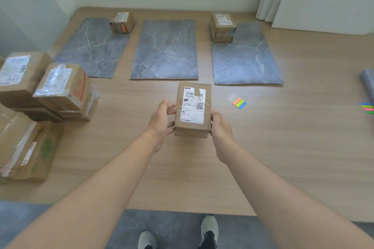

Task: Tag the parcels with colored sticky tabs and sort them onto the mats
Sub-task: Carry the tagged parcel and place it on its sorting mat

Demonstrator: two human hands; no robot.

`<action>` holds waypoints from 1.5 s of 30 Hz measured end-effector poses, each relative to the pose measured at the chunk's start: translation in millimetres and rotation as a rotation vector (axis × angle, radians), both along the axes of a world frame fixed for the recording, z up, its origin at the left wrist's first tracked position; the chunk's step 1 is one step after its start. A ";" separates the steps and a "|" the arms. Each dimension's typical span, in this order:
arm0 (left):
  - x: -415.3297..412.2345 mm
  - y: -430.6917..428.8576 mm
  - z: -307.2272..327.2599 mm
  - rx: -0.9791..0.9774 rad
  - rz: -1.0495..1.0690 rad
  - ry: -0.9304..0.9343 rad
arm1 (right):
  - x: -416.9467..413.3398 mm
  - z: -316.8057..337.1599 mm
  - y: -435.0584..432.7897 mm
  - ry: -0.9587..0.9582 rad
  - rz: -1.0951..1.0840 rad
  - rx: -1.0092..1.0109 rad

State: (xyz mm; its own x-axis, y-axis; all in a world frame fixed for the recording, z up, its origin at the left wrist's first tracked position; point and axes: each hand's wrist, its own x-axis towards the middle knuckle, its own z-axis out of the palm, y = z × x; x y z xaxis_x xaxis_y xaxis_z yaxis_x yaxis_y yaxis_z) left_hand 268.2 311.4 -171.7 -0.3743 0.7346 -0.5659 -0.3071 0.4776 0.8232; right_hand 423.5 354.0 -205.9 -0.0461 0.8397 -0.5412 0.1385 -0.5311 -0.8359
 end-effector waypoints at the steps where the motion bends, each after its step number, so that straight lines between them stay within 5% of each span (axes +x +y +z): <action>1: 7.7 5.5 -3.3 -0.001 0.004 -0.005 | 7.0 -1.8 6.5 -0.007 0.002 -0.006; 19: 24.4 35.6 -52.9 -0.123 -0.070 0.039 | 37.8 -52.7 34.2 -0.086 0.046 -0.084; 23: 19.4 53.0 -45.7 0.021 -0.023 0.155 | 46.7 -47.4 44.7 -0.106 -0.084 -0.071; 32: 53.1 144.3 -24.4 0.157 -0.257 -0.040 | 91.7 -53.5 107.9 -0.234 -0.200 0.124; 45: 139.1 231.1 -82.5 -0.078 -0.390 -0.074 | 137.6 -122.5 196.4 -0.541 0.219 0.388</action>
